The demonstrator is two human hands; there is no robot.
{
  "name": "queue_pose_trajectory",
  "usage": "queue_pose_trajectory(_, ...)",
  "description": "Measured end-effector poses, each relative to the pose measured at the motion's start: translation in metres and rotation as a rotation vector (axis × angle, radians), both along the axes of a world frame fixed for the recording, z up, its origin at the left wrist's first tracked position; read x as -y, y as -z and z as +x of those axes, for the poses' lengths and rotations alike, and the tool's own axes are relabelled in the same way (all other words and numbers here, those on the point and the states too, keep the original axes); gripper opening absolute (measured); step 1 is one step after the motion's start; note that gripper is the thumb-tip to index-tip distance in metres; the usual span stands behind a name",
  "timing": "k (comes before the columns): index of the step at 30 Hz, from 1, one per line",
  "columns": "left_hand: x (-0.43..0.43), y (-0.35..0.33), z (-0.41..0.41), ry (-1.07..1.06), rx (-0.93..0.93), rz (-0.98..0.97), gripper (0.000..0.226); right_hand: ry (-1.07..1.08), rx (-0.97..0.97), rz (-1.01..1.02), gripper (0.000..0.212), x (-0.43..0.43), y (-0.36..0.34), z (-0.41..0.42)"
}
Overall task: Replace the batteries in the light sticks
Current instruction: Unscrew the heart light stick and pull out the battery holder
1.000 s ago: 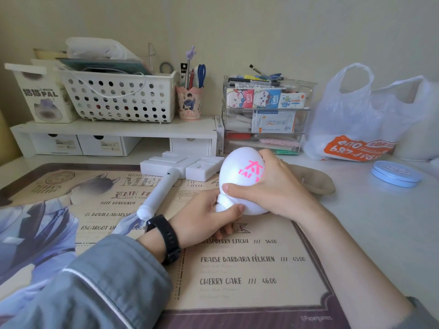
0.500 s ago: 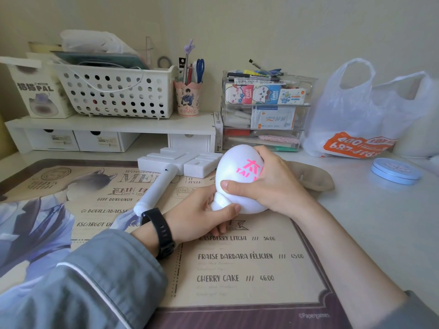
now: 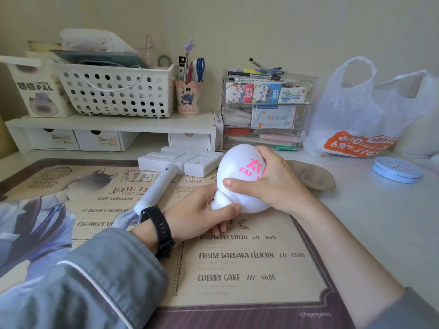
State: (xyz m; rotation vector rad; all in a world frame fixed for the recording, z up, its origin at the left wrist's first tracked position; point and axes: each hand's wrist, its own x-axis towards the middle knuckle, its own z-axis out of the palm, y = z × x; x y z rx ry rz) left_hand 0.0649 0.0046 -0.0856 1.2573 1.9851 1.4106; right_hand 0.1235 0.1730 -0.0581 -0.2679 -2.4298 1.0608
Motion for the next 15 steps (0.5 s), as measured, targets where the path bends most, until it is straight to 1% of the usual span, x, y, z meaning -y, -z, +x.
queue_pose_trajectory(8, 0.0016, 0.0003, -0.0032, 0.029, 0.001, 0.000, 0.010, -0.024, -0.052, 0.008, 0.085, -0.0023, -0.0008, 0.0004)
queue_pose_trajectory(15, 0.0012, 0.0007, -0.0036, 0.024, 0.047, 0.011, 0.009, -0.036, -0.069, -0.024, 0.084, -0.0058, 0.0033, -0.0039)
